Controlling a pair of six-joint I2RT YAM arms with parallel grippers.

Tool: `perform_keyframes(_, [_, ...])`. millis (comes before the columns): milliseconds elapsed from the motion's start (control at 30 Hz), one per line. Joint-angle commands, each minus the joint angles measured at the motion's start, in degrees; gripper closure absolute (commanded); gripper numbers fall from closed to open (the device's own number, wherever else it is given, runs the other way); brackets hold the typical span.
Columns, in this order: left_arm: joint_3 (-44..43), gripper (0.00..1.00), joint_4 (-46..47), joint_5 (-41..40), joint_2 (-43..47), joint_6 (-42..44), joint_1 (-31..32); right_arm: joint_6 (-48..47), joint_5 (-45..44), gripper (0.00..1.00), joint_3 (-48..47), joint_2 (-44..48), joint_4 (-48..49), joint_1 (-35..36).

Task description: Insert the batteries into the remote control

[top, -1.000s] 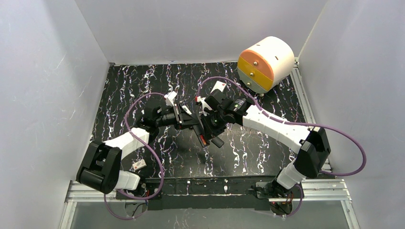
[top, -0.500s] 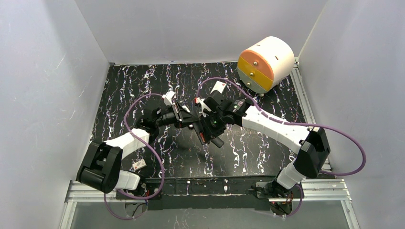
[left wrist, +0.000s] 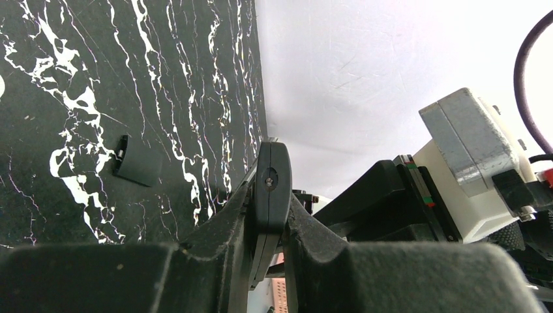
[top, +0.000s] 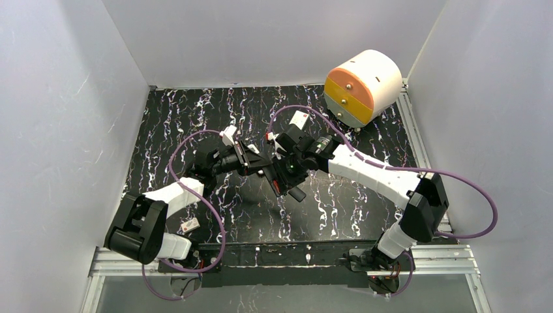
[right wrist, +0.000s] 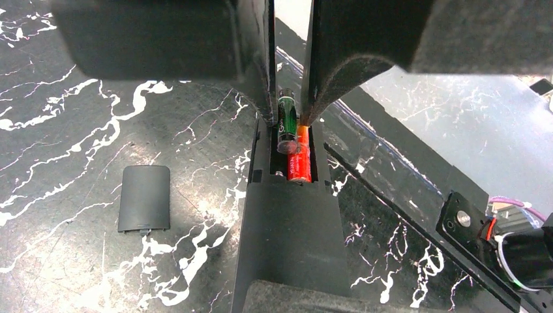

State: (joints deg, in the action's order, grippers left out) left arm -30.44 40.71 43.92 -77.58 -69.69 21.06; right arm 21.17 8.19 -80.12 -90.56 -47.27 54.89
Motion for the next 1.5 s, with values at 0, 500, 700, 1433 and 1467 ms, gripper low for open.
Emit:
perform_keyframes(0, [-0.2, 1.00, 4.4, 2.8, 0.6, -4.3, 0.3, 1.2, -2.1, 0.72, -2.2, -1.6, 1.4, 0.4])
perform_keyframes(500, [0.9, 1.00, 4.4, 3.0, -0.4, -3.9, 0.3, 2.6, -4.6, 0.71, -3.5, -1.2, 0.7, 0.5])
perform_keyframes(700, [0.7, 1.00, 4.4, 2.8, -0.6, -3.8, 0.3, 2.6, -3.6, 0.64, -3.7, -0.5, 0.9, 0.4])
perform_keyframes(1433, [-1.5, 1.00, 4.4, 1.0, 2.4, -10.1, 0.2, 25.4, -13.9, 0.28, 16.5, 24.2, 30.9, -4.1])
perform_keyframes(1467, [-1.8, 1.00, 4.4, 0.5, 2.9, -11.3, 0.3, 28.1, -15.2, 0.25, 19.3, 26.7, 34.8, -4.1])
